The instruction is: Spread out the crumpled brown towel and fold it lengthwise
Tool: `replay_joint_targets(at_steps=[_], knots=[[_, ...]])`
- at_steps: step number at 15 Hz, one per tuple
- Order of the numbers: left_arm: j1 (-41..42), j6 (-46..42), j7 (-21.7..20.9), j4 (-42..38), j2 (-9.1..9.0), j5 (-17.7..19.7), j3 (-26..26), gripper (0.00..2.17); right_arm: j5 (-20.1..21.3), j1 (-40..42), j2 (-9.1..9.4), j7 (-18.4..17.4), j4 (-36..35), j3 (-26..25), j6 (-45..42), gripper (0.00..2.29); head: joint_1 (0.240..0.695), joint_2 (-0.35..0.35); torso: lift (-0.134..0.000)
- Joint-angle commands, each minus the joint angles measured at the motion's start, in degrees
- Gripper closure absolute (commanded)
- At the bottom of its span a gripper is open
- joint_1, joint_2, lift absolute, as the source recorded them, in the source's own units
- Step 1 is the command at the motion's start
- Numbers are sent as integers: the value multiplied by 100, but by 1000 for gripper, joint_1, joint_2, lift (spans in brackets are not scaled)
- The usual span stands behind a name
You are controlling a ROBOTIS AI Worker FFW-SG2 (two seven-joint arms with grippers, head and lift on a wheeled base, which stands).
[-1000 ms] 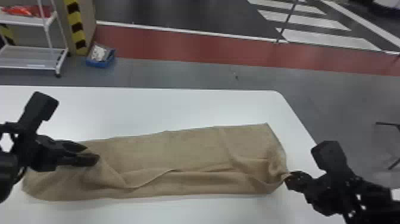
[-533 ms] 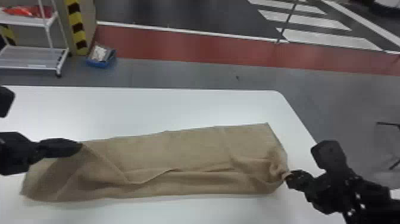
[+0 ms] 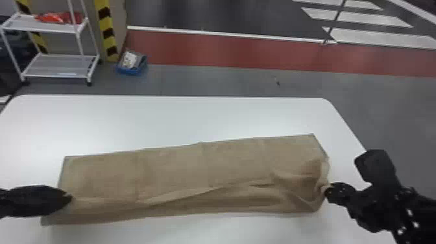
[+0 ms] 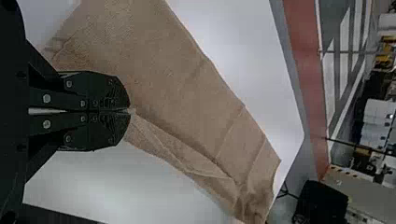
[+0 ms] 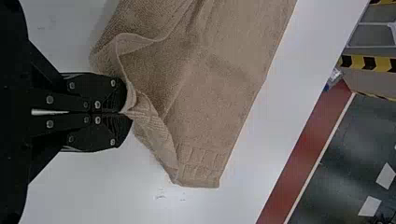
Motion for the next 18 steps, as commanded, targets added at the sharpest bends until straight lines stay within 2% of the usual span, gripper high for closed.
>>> replay_joint_targets(at_steps=[1,2,4,5,7,10,13,16,18], knots=[[194,-298,-100,20,133,-95,4,613,-1,-2,0,-9,65,30,-28,1636,695,-149,-125],[220,-334,-157,20,142,-121,-5,569,-1,-2,0,-9,83,56,-46,1636,695,-145,-125],[212,-334,-157,2,159,-324,-111,235,8,-2,0,-9,74,83,-46,1636,695,-136,-125],[150,-351,-157,11,124,-315,-128,161,8,-11,0,-9,74,91,-46,1636,695,-133,-125],[27,-351,-157,2,54,-271,-137,188,26,-11,0,-9,74,91,-28,1636,695,-132,-125],[229,-879,-157,-24,115,-438,-304,444,70,-29,0,-9,83,91,-28,1636,695,-144,-125],[721,-966,-157,-244,212,-491,-480,454,70,-117,-9,-9,188,91,-28,1636,695,-159,-125],[836,-984,-157,-182,185,-684,-787,454,78,-161,0,0,250,144,-11,1636,695,-191,-125],[651,-984,304,-15,124,-666,-840,454,122,-161,0,-9,250,171,-11,1636,695,-204,-125]])
